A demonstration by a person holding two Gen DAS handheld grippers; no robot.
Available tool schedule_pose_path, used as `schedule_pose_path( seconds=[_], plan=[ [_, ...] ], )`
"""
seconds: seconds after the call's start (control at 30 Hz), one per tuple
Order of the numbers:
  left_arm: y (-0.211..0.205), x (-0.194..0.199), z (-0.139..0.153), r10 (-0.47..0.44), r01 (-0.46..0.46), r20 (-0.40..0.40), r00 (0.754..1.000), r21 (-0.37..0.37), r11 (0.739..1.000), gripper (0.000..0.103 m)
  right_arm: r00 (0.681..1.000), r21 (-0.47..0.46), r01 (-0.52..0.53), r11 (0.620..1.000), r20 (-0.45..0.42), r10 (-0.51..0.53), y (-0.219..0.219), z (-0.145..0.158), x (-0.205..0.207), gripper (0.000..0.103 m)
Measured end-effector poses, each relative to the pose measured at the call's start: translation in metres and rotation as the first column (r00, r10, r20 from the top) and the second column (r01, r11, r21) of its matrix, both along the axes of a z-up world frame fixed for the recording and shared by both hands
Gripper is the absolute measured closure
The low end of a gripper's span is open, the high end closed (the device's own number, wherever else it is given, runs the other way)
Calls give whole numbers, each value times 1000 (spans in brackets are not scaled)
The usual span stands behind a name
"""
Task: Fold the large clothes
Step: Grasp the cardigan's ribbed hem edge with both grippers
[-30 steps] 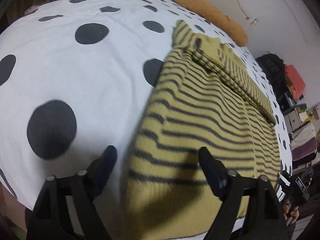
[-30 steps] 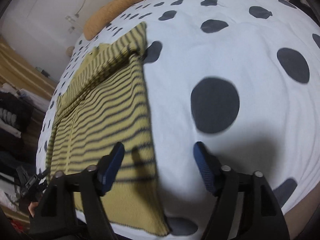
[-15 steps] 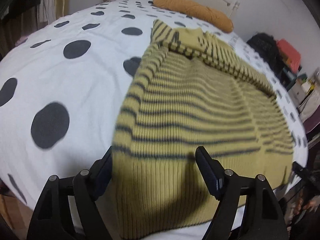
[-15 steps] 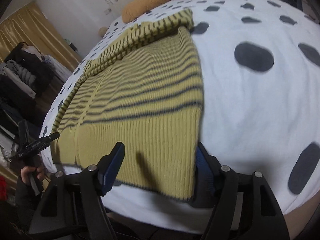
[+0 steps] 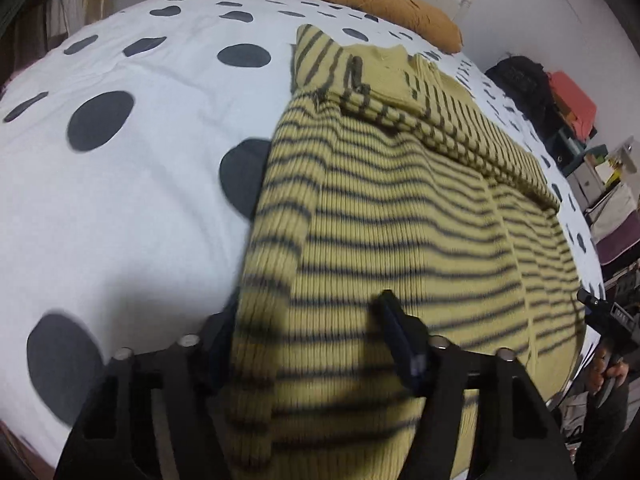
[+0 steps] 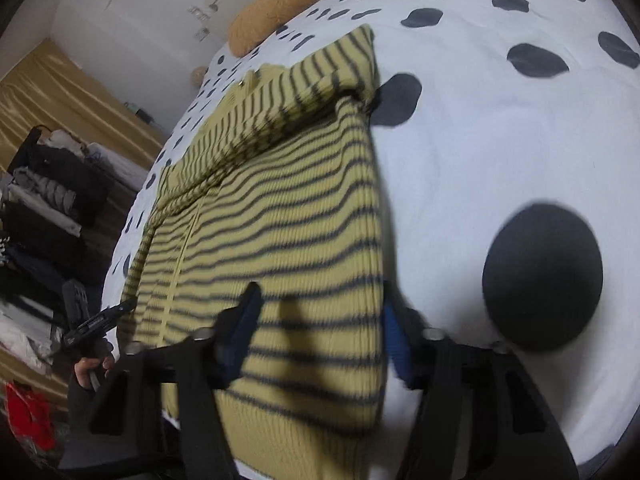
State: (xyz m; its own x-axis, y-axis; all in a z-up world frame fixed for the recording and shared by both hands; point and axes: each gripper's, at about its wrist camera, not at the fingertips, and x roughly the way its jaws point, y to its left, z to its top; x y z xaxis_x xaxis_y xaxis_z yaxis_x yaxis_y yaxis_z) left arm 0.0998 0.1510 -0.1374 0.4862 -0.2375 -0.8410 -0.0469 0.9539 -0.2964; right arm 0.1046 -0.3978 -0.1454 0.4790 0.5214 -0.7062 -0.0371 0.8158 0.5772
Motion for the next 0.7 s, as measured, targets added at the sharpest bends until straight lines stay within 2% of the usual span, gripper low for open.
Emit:
schedule_pose_path(
  seconds=[0.03, 0.1, 0.13, 0.2, 0.43, 0.67, 0.7],
  plan=[
    [2, -7, 0, 10, -10, -4, 1000, -12, 1000, 54, 1000, 7, -5, 1000, -2, 5, 1, -2, -6, 66],
    [9, -21, 0, 41, -42, -17, 999, -65, 997, 70, 1000, 47, -10, 999, -1, 10, -2, -6, -22, 78],
    [12, -26, 0, 52, -53, -22, 998, -89, 995, 74, 1000, 76, -9, 997, -13, 10, -4, -10, -28, 83],
    [18, -40, -2, 76, -80, -37, 996, -125, 989, 82, 999, 134, -5, 991, -37, 10, -10, -18, -40, 86],
    [22, -80, -7, 92, -97, -37, 995, -191, 977, 84, 995, 184, -28, 982, -87, 45, 4, -42, -87, 88],
    [20, -99, -7, 93, -98, -31, 995, -204, 974, 85, 994, 218, -12, 976, -103, 35, 12, -53, -88, 88],
    [21, -102, -6, 93, -96, -28, 995, -199, 975, 91, 994, 214, -13, 977, -105, 36, 13, -52, -88, 88]
  ],
)
